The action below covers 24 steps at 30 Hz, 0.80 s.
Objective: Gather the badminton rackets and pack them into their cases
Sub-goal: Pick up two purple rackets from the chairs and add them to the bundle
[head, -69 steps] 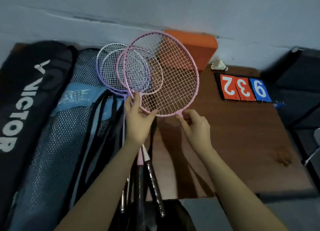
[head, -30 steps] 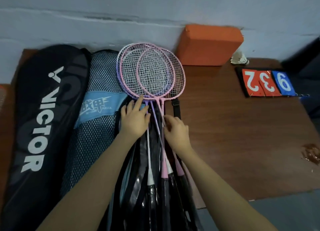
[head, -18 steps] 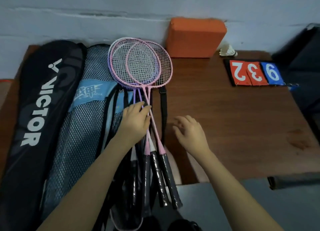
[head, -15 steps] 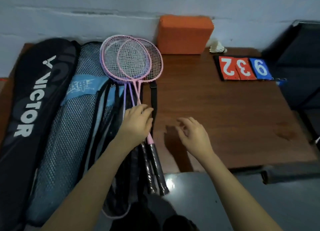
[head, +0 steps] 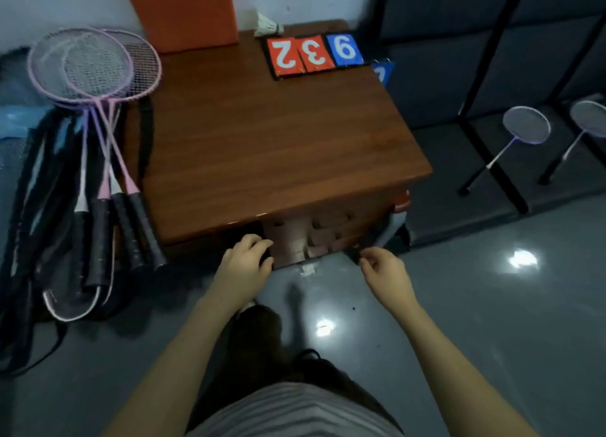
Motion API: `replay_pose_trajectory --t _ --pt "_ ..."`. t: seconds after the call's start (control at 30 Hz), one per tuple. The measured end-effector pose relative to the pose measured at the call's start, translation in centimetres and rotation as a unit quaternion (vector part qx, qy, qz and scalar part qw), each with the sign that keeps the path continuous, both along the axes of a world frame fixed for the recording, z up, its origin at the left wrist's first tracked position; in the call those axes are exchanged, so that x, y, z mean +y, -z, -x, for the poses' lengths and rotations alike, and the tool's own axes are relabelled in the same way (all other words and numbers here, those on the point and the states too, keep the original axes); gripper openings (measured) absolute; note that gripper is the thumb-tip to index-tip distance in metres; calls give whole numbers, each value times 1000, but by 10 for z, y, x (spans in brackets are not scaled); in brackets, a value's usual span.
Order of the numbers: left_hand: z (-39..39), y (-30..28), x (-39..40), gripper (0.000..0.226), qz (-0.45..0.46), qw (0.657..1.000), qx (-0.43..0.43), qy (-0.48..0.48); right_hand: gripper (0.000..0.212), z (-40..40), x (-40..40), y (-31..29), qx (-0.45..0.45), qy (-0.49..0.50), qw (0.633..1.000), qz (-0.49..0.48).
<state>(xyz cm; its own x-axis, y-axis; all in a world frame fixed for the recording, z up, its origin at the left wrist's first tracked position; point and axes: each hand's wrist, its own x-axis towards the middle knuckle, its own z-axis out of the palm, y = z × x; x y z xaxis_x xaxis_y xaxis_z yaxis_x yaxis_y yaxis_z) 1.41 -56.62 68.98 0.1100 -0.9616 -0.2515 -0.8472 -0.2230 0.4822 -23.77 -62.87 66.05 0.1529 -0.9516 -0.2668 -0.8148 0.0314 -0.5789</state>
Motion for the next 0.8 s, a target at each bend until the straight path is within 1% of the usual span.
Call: replay_pose_trajectory --t 0.13,0.23,0.33,0.43,0.5,0.67,0.73,0.8 --pt "37 27 -4 39 -94 995 19 -5 30 54 11 30 -14 77 994 -78" --pt "63 52 -18 37 -196 980 43 12 29 90 15 52 2 123 983 -137" --pt "93 79 -32 34 -259 963 77 -3 29 127 14 72 14 146 972 -185" --pt "127 100 -59 36 -287 953 94 -26 30 168 -4 86 29 171 961 -215" --pt "150 111 -90 34 -287 953 94 -28 30 196 -27 93 41 181 955 -230" --pt "216 120 -176 28 -299 952 70 12 30 267 -89 97 75 159 943 -283" --pt "248 115 -205 25 -302 950 75 40 30 290 -121 90 69 148 946 -281" --pt "285 108 -241 25 -301 946 93 74 29 312 -163 79 50 160 952 -255"
